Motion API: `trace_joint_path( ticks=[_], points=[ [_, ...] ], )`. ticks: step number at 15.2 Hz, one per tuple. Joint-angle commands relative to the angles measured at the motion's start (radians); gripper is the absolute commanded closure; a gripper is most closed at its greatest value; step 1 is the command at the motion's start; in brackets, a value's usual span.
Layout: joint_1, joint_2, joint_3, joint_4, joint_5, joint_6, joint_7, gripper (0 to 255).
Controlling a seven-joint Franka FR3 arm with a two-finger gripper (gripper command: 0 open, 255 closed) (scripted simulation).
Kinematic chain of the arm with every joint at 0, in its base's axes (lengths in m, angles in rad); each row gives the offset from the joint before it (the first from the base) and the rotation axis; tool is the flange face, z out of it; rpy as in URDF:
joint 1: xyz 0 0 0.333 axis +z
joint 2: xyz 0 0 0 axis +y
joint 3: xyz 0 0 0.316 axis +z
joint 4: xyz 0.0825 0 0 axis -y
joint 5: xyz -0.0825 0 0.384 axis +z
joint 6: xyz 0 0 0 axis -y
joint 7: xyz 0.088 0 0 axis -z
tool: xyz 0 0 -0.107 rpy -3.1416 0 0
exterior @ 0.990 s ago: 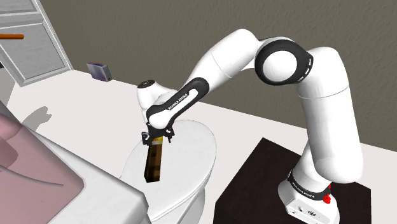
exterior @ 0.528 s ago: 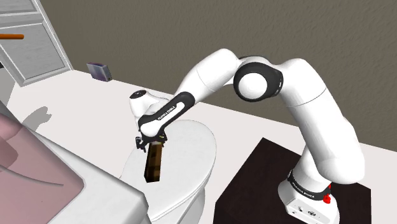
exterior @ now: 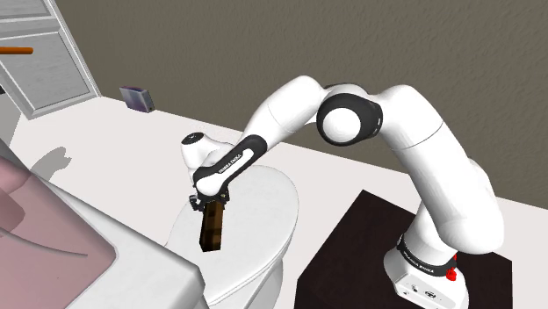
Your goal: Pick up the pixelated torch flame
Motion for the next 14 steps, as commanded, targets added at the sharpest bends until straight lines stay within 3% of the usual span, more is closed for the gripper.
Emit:
trace_joint_path(
  ticks=[1,14],
  points=[
    [0.0,0.002,-0.001,0.001,0.0,0.001,0.0,255],
    [-0.007,-0.054,0.01,-0.01,0.01,-0.045,-0.006,255]
  ],
)
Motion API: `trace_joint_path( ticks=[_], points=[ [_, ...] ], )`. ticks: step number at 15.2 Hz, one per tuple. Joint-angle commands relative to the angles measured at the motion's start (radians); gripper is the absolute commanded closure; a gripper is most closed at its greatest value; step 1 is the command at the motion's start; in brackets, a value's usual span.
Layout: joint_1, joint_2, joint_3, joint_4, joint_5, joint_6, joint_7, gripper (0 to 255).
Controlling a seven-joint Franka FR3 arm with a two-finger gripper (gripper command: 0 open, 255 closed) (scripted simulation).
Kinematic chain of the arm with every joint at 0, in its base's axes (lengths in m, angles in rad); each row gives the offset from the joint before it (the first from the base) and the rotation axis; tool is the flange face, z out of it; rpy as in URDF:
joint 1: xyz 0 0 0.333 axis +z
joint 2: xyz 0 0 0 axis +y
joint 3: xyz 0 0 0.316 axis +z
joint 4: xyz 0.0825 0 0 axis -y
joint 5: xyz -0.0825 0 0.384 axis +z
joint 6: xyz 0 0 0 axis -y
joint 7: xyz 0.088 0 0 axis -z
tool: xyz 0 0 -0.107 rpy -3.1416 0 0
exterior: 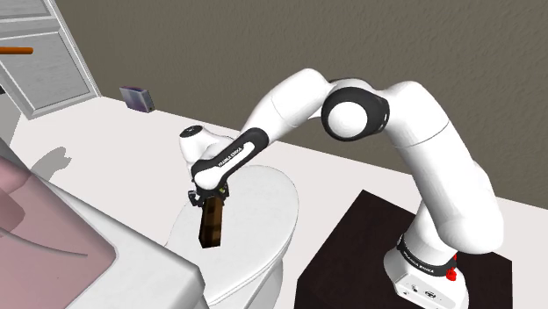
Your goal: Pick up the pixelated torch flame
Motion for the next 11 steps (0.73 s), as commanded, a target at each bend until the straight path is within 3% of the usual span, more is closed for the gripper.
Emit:
trace_joint_path(
  ticks=[1,11],
  points=[
    [-0.001,-0.017,0.003,0.002,0.004,-0.018,-0.001,255],
    [-0.008,-0.084,0.016,0.005,0.019,-0.088,-0.01,255]
  ],
)
